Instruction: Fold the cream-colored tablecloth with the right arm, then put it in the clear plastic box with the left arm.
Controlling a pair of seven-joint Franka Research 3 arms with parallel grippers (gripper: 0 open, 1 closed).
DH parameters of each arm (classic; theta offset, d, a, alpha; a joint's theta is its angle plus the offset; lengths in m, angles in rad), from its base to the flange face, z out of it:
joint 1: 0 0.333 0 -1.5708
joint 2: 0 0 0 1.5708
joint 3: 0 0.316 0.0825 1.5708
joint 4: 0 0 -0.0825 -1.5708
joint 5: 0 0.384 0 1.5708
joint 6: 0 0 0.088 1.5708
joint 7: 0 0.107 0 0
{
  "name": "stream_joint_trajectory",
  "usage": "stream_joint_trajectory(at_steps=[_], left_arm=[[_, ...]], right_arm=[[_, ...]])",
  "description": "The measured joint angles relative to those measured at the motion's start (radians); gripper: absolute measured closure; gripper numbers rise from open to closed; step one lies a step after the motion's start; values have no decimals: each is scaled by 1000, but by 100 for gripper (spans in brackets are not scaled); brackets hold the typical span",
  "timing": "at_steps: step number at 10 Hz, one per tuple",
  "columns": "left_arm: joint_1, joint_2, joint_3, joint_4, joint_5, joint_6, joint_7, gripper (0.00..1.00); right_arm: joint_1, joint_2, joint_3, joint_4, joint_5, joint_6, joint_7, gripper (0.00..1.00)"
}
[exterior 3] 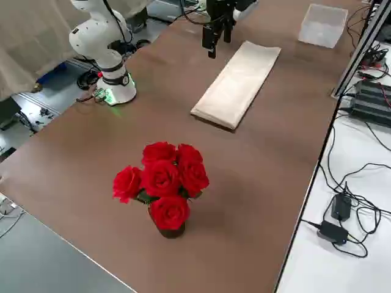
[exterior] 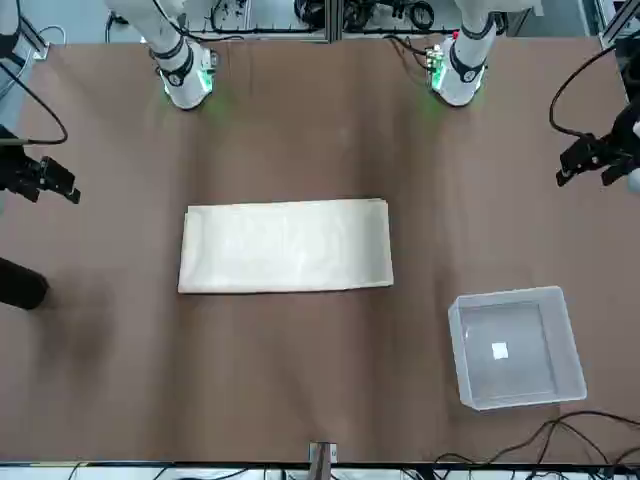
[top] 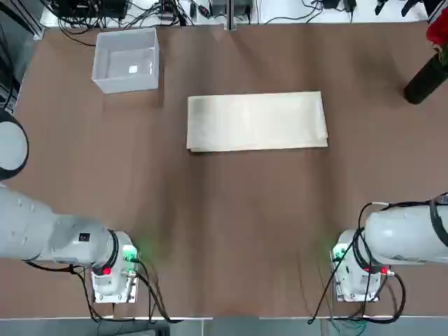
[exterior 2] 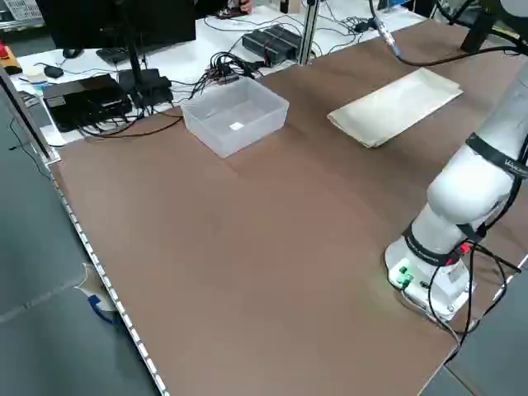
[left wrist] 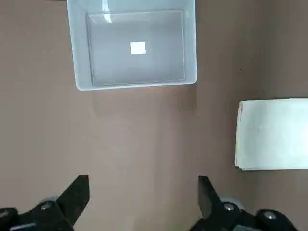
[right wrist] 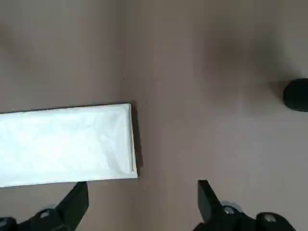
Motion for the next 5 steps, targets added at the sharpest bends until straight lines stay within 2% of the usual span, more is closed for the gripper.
stream_joint_trajectory(at_steps=[3,5], left_arm=[[0,0,0,0,0,0,0,1],[0,0,0,0,0,0,0,1]], right_arm=[[0,1,0,-1,0,2,0,0],[0,6,0,-46,39,67,-1,0]])
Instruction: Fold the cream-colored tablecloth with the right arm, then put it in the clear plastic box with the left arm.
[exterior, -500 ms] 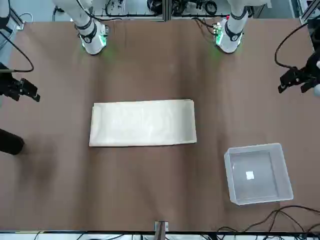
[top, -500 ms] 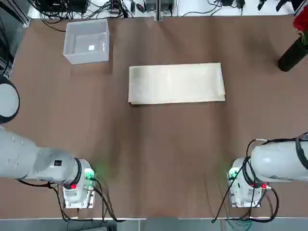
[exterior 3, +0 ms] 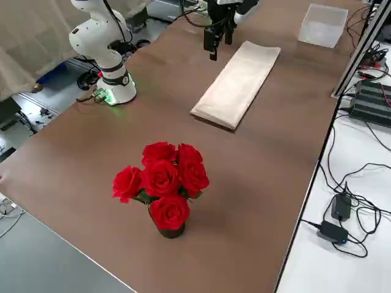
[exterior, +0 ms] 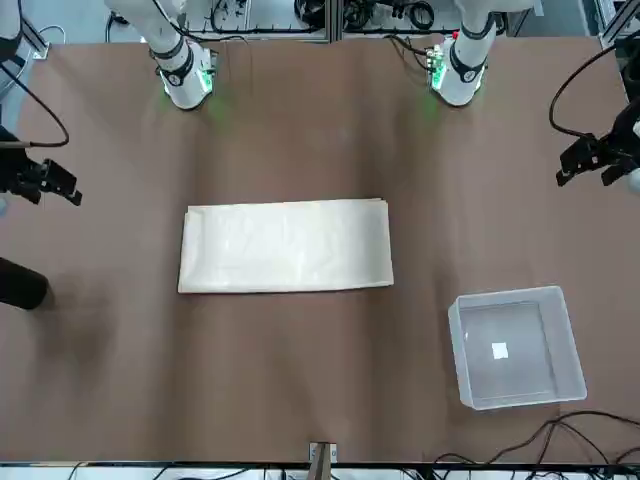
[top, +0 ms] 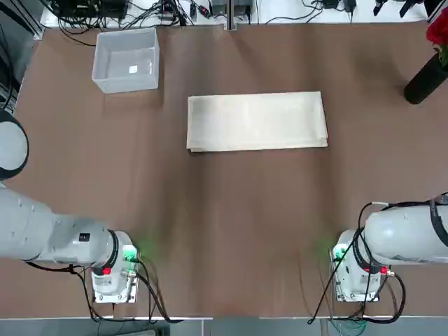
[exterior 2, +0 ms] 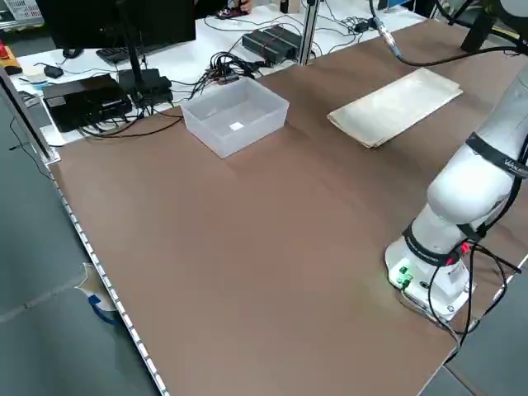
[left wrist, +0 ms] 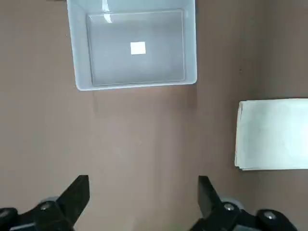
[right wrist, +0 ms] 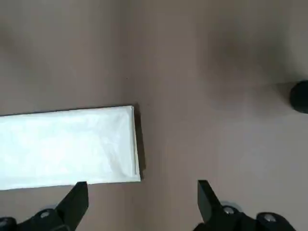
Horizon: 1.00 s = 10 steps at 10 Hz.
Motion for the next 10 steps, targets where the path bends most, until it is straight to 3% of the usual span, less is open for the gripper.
stream_joint_trajectory(at_steps=[2,4,8,10], left_arm=[[0,0,0,0,0,0,0,1],[0,0,-1,1,0,0,0,0],[-1,1,-1,1,0,0,1,0],[-1,2,-2,1,0,0,1,1]], right_arm=[[0,31,-1,-103,70,134,-70,0],[-2,92,-6,-161,158,180,-134,0],[-7,276,-96,-216,413,208,-506,0],[-8,370,-103,-268,542,281,-664,0]])
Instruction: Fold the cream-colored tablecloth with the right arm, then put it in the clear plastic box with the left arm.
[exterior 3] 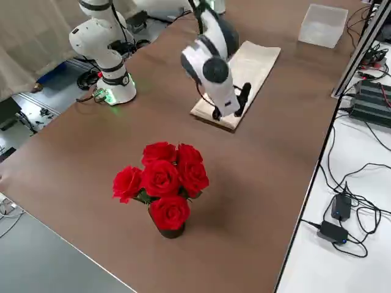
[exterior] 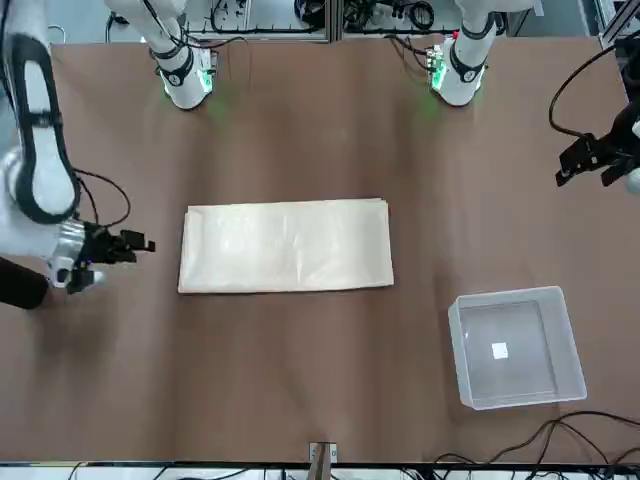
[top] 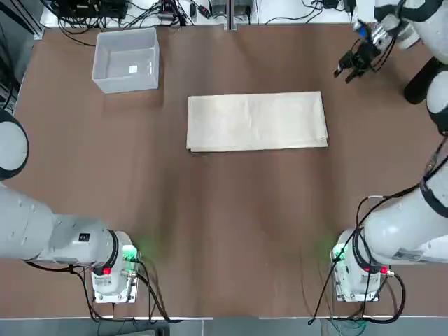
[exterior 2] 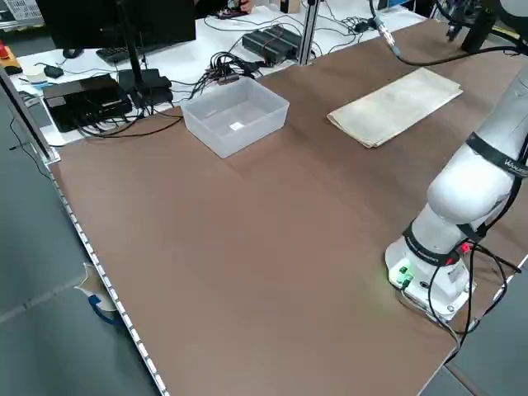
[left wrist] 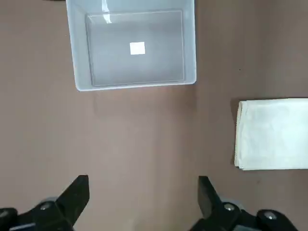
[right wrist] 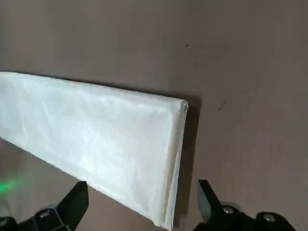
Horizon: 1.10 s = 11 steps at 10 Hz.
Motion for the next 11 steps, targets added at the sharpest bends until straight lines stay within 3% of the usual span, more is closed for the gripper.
stream_joint_trajectory(at_steps=[4,8,11], left_arm=[[0,1,0,0,0,0,0,0],[0,1,0,0,0,0,1,1],[0,1,0,0,0,0,1,1]], right_arm=[[0,110,-14,-43,144,43,-93,0],[7,162,-13,-52,177,45,-94,3],[14,166,-13,-72,180,53,-94,12]])
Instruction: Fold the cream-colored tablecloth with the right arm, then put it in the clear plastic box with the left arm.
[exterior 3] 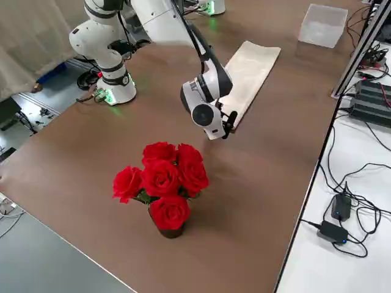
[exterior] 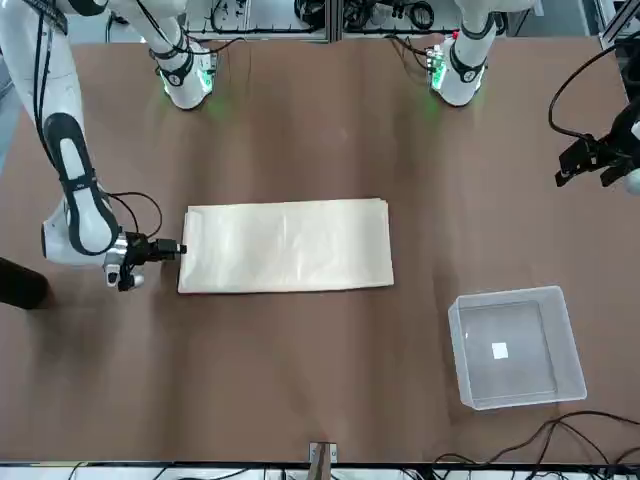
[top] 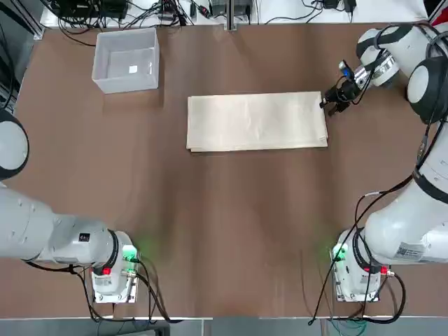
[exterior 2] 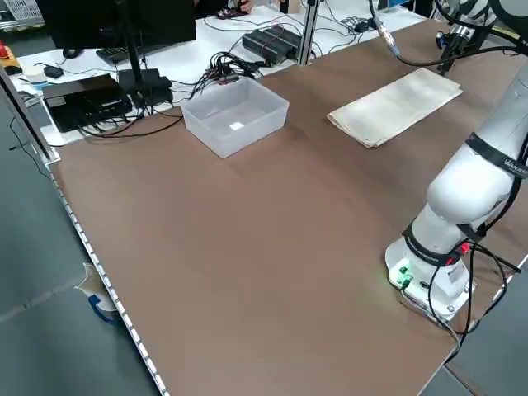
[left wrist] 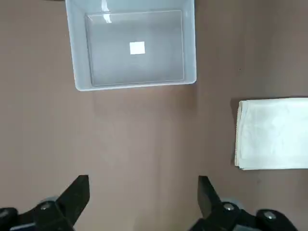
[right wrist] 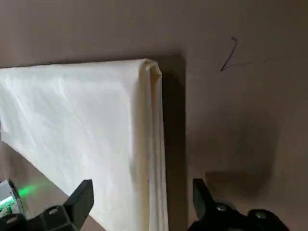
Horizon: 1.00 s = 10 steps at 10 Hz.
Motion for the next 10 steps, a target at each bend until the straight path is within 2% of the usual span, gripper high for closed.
stream_joint_trajectory(at_steps=[1,2,6,10], left_arm=[[0,0,0,0,0,0,0,1],[0,0,0,0,0,0,0,1],[0,0,0,0,0,0,0,1],[0,0,0,0,0,-1,0,1]], right_arm=[[2,0,0,-4,1,1,0,19],[4,0,0,-7,2,1,0,22],[13,0,0,-23,15,18,0,25],[21,4,1,-31,43,27,0,33]])
